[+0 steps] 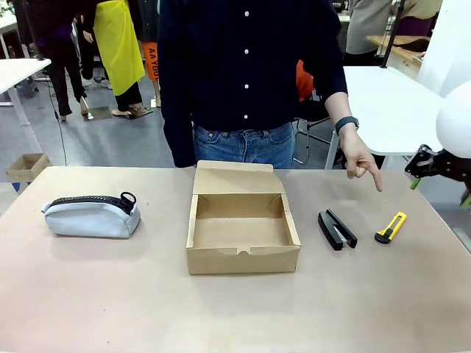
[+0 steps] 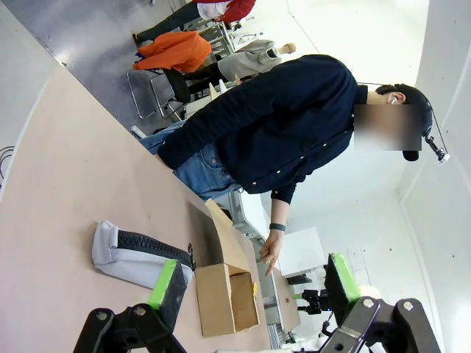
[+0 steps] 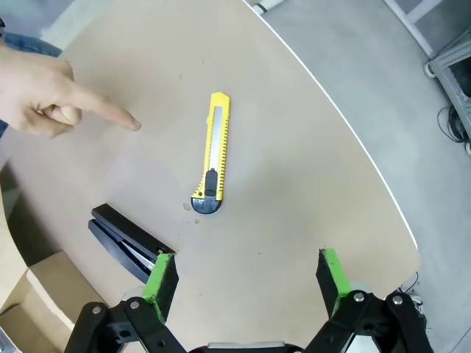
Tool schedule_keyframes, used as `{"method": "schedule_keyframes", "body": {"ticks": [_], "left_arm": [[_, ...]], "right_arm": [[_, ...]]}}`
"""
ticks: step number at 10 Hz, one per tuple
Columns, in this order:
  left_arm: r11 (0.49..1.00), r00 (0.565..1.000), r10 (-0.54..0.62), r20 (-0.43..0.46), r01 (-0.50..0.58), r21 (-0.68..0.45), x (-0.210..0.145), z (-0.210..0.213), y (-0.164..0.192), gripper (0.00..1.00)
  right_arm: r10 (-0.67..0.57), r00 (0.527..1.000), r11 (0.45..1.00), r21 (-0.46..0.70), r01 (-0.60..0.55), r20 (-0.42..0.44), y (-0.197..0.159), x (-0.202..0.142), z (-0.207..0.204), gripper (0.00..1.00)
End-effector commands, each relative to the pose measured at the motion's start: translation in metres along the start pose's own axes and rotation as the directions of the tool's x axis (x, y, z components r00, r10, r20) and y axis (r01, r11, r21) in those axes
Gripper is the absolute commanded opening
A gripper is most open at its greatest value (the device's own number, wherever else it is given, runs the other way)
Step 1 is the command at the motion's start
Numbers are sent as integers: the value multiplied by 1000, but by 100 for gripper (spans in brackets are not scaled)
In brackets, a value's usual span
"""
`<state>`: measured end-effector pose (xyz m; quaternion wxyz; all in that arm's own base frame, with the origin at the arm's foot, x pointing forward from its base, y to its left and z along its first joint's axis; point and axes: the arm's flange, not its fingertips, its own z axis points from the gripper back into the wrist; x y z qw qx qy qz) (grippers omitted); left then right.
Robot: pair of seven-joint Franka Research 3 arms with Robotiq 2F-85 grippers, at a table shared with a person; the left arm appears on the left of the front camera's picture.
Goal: Pack the items into the box.
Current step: Pick up the item indicated by the person and place it inside the Mailer Box.
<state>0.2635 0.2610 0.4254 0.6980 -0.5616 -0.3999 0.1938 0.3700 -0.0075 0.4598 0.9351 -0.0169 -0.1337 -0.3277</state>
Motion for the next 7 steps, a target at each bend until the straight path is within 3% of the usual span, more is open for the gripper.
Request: {"method": "schedule_keyframes", "body": {"ticks": [1,4,7], "left_arm": [[1000,1000,-20,19,20,-24,-1,-1,-1,100],[1000,1000,-20,19,20,-24,-1,-1,-1,100],[1000,1000,-20,19,20,-24,-1,-1,-1,100]], "right_arm": [[-69,998,993,-92,68,-10,16,5,-4,100],[-166,983,984,-75,160,-73,17,31,-44,100],[-179,978,983,-57,174,-109,15,50,-80,100]]}}
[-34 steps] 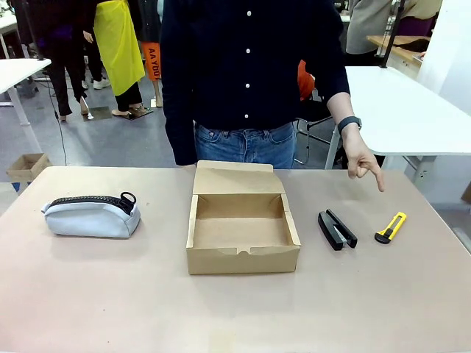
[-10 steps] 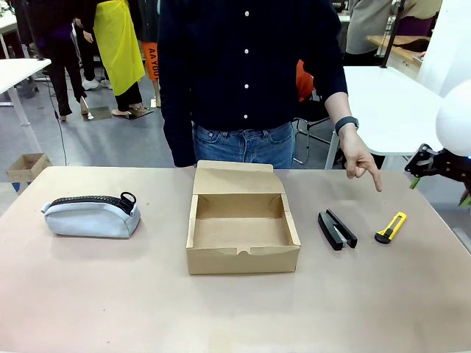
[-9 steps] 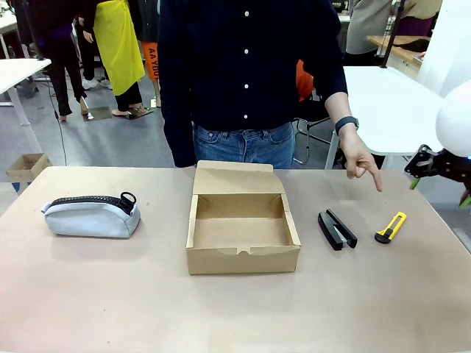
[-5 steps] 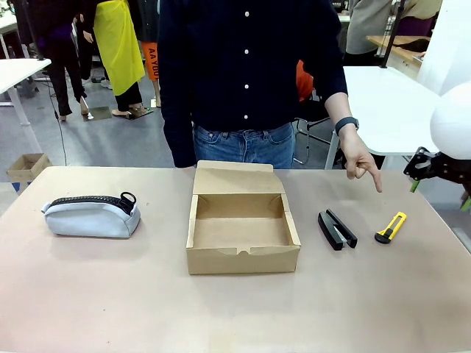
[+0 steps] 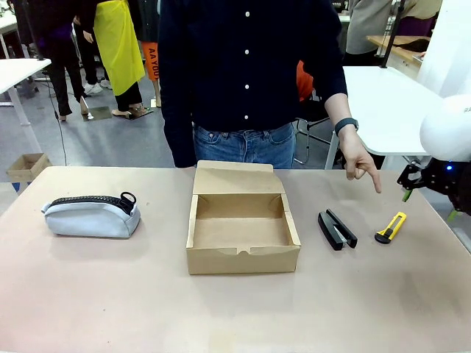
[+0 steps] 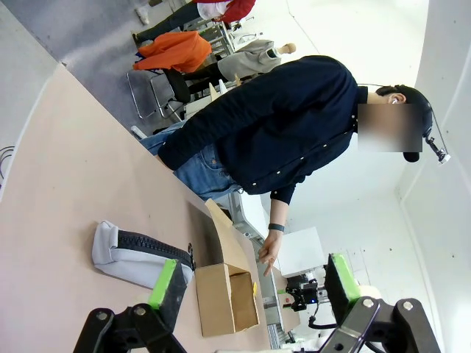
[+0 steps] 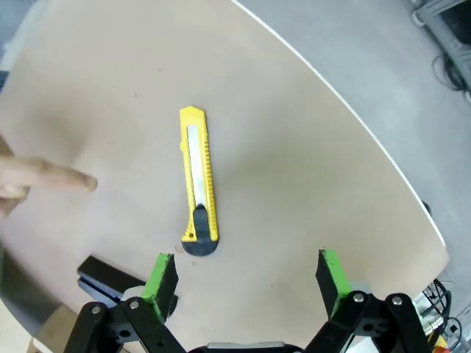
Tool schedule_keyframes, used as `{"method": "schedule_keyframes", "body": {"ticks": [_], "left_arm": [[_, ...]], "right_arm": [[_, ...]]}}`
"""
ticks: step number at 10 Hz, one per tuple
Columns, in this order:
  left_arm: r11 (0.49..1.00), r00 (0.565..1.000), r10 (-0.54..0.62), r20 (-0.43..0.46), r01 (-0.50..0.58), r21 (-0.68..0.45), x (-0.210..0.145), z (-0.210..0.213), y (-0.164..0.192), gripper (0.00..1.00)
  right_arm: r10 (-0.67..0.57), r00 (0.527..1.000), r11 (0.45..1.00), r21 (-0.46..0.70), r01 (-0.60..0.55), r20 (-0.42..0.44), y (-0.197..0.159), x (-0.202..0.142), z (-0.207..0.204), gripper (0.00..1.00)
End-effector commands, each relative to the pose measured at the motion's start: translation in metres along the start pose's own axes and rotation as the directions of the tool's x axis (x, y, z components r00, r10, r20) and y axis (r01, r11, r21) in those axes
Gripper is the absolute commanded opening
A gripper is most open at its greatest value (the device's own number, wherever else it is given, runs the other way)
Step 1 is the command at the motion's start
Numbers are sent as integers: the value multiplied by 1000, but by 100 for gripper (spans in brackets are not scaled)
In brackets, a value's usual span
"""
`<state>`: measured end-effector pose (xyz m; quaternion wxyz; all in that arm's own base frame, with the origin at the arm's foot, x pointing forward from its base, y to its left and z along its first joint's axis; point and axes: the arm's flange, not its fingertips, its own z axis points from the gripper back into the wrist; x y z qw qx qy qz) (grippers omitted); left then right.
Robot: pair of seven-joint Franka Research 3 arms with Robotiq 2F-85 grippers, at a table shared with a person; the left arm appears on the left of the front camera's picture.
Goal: Pack the items into the box.
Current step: Pick up the item indicated by the person and place it inside the Mailer Box.
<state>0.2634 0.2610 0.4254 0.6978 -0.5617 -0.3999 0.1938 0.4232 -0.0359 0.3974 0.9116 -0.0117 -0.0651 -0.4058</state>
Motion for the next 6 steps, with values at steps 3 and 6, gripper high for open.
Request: {"method": "schedule_keyframes", "body": {"ticks": [3,6], "left_arm": [[1000,1000,-20,19,20,-24,-1,-1,-1,100],[1000,1000,-20,19,20,-24,-1,-1,-1,100]], "right_arm": [[25,1000,999,29,-25,-17,19,27,-31,100],[25,999,999,45,-23,-35,32,39,-55,100]]}}
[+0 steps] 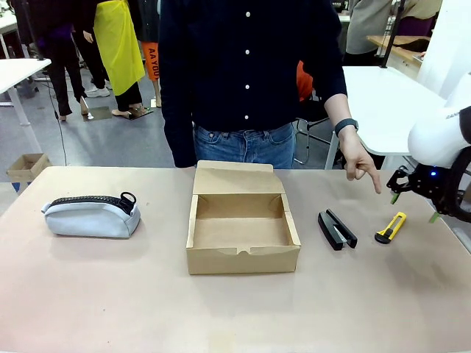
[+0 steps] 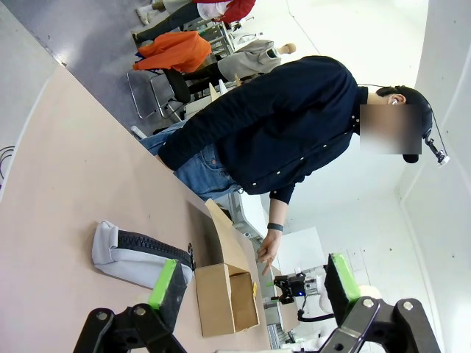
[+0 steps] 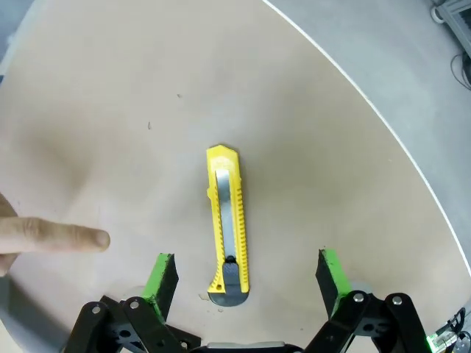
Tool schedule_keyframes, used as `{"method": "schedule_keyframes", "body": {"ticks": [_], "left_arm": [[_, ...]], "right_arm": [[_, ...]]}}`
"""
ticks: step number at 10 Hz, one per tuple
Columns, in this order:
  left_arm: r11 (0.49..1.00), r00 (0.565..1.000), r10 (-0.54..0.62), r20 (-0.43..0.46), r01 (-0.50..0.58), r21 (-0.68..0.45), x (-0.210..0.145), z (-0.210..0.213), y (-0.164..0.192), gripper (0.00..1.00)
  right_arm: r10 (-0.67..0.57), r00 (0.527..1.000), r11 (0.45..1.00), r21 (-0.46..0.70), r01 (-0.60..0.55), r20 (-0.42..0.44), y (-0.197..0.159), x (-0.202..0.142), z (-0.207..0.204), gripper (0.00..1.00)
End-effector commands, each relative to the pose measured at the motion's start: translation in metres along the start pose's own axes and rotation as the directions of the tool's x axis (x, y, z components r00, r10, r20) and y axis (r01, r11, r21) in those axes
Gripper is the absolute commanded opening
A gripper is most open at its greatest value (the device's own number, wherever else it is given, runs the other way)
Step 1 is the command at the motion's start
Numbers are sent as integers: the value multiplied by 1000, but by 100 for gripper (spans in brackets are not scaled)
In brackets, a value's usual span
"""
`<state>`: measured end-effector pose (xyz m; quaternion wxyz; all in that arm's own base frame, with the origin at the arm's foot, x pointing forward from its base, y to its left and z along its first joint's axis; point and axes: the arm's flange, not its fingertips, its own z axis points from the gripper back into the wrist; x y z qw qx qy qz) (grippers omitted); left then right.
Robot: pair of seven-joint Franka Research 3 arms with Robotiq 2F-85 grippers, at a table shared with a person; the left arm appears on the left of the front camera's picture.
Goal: Pack the items into the box.
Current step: Pick up the item indicated by the person and place it inside the Mailer Box.
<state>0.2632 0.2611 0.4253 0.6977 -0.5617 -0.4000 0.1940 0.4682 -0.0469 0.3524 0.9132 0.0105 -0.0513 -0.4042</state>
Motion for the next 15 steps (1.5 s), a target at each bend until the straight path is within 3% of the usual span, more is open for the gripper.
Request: {"method": "schedule_keyframes", "body": {"ticks": [1,7,11,12,13,14,15], "left_arm": [[1000,1000,-20,18,21,-24,-1,-1,-1,100],[1000,1000,-20,18,21,-24,-1,-1,-1,100],[1000,1000,-20,18,21,-24,-1,-1,-1,100],[1000,1000,-20,18,21,-24,-1,-1,-1,100],[1000,1000,-20,18,21,-24,-1,-1,-1,100],[1000,1000,-20,18,21,-24,-1,-1,-1,100],[1000,1000,-20,18,21,-24,-1,-1,-1,100]], "right_arm": [[19,1000,1000,4,-19,2,9,7,-12,100],[-2,1000,999,-36,1,-28,17,8,-54,100],[11,999,998,-64,-14,-38,19,11,-56,100],[14,999,998,-64,-17,-46,19,12,-57,52],[14,999,998,-65,-17,-53,20,12,-57,49],[14,999,998,-64,-17,-52,20,12,-56,1],[15,999,997,-69,-18,-47,21,11,-56,0]]}}
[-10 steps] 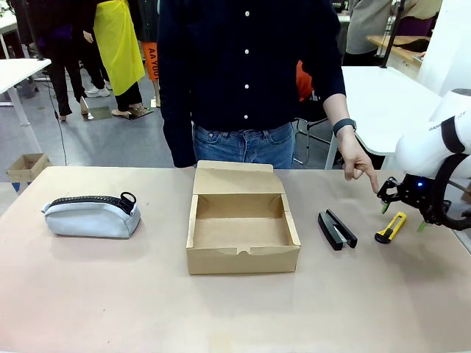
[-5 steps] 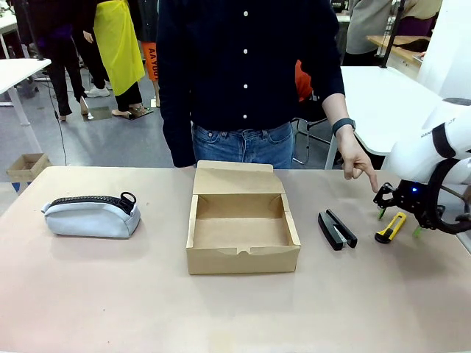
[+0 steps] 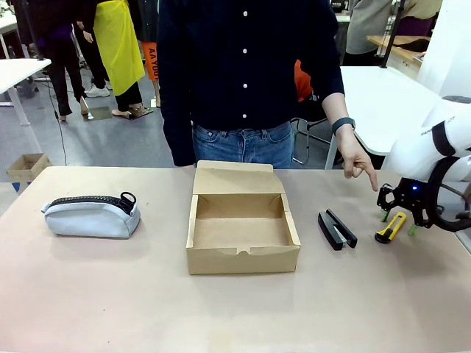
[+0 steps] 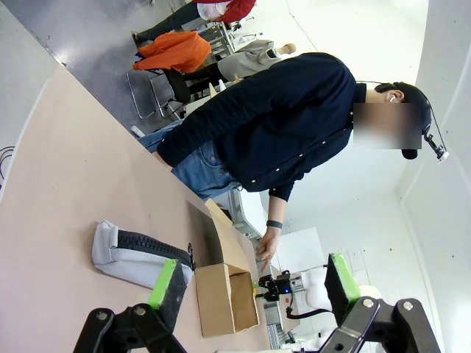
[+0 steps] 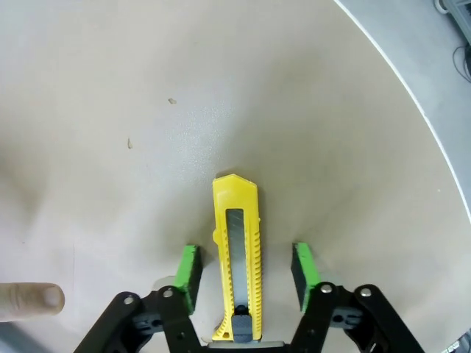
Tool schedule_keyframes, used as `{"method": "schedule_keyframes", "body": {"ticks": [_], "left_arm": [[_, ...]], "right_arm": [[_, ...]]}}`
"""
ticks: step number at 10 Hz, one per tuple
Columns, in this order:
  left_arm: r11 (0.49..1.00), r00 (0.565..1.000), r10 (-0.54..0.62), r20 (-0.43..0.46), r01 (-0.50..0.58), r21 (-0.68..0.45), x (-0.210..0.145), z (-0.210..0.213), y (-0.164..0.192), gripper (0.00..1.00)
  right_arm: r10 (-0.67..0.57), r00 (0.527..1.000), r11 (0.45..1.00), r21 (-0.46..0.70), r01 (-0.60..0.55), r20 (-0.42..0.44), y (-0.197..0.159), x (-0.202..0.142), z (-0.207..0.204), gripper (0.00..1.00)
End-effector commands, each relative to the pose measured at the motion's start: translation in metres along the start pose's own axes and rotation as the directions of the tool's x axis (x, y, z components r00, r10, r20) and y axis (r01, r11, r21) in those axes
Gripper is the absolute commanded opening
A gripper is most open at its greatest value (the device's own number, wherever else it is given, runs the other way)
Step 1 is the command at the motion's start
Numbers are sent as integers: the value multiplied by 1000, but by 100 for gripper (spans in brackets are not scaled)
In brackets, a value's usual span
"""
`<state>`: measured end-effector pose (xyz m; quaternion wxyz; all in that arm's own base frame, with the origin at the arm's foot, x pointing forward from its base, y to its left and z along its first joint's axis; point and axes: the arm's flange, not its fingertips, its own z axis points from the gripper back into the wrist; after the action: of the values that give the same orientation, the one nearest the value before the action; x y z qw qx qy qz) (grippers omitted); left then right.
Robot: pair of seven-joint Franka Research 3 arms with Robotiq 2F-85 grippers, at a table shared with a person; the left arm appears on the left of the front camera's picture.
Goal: Pack the items into the box.
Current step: Pick up the item indicated by the person and place it inside the Mailer Box.
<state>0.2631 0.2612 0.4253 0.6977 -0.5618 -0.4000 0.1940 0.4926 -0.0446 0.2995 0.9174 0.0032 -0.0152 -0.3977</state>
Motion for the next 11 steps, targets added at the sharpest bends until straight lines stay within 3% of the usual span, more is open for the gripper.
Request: {"method": "schedule_keyframes", "body": {"ticks": [1,2,3,5,8,9,11], "left_arm": [[1000,1000,-20,18,21,-24,-1,-1,-1,100],[1000,1000,-20,18,21,-24,-1,-1,-1,100],[1000,1000,-20,18,21,-24,-1,-1,-1,100],[1000,1000,-20,18,21,-24,-1,-1,-1,100],[1000,1000,-20,18,21,-24,-1,-1,-1,100],[1000,1000,-20,18,21,-24,-1,-1,-1,100],[1000,1000,-20,18,21,-24,-1,-1,-1,100]], "right_arm": [[2,1000,999,-35,-2,15,6,1,-1,0],[0,1000,999,-36,0,11,5,1,-1,0],[-3,1000,999,-38,4,11,5,1,-2,13],[3,1000,999,-41,-3,2,5,0,-2,0],[10,1000,999,-34,-10,-6,4,-1,-1,0],[26,1000,999,-21,-27,-5,1,-5,9,0],[135,991,991,-16,-135,9,-16,-39,80,0]]}}
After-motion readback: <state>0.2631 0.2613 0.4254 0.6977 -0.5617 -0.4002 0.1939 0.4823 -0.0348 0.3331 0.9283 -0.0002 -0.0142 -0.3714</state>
